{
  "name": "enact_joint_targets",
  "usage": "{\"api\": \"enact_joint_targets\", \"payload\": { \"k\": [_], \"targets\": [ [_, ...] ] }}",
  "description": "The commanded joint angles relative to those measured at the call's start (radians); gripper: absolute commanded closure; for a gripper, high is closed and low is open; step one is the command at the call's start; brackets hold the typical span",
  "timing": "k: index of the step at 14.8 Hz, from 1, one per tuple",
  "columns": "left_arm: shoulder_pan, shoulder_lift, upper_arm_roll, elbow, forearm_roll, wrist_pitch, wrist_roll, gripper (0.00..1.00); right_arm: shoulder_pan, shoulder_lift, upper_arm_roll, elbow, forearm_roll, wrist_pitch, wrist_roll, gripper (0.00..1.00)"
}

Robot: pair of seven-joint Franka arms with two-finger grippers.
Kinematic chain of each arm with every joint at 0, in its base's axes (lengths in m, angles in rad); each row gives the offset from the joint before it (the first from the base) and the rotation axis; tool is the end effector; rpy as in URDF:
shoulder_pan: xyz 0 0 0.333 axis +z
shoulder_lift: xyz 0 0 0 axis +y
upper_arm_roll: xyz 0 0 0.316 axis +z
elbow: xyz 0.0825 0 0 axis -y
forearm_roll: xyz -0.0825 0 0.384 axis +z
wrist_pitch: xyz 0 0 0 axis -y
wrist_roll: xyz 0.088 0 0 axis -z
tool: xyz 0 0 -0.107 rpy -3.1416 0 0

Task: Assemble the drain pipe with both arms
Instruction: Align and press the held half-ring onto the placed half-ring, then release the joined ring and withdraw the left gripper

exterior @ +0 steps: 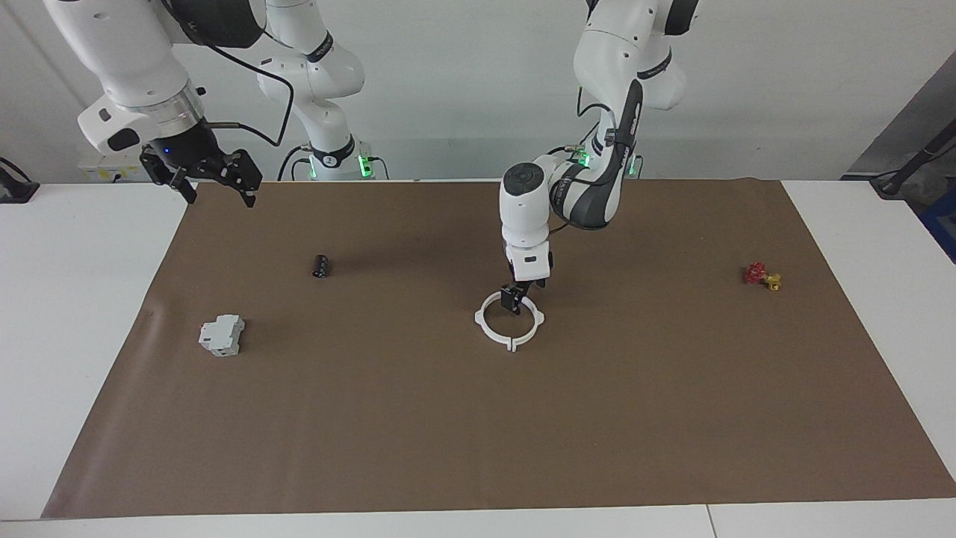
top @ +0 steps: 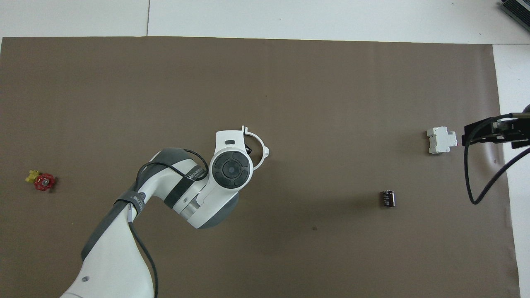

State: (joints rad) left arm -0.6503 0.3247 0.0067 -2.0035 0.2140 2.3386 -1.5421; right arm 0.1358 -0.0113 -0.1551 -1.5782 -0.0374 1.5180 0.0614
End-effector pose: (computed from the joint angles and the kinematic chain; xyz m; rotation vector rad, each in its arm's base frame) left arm 0.4852 -0.3599 0.2965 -2.8573 -1.1247 -0.2213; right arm 0.5451 -0.0152 0.6227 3.1014 -0.1268 -0.0749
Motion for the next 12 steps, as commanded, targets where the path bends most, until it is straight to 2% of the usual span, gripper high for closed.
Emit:
{"api": "enact_joint_targets", "payload": {
  "k": [1,5,12],
  "targets": [
    [0.000,-0.033,0.010,0.051,0.022,-0.118,0.066,0.00,-0.004,-0.016,0.000,-0.020,-0.007,0.011,-0.021,0.00],
    [0.067,-0.119,0.010,0.077,0.021,-0.195,0.092,0.00,-0.004,-0.016,0.000,-0.020,-0.007,0.011,-0.021,0.00],
    [0.142,-0.220,0.012,0.088,0.012,-0.343,0.370,0.00,-0.004,-0.016,0.000,-0.020,-0.007,0.011,-0.021,0.00]
  ]
}}
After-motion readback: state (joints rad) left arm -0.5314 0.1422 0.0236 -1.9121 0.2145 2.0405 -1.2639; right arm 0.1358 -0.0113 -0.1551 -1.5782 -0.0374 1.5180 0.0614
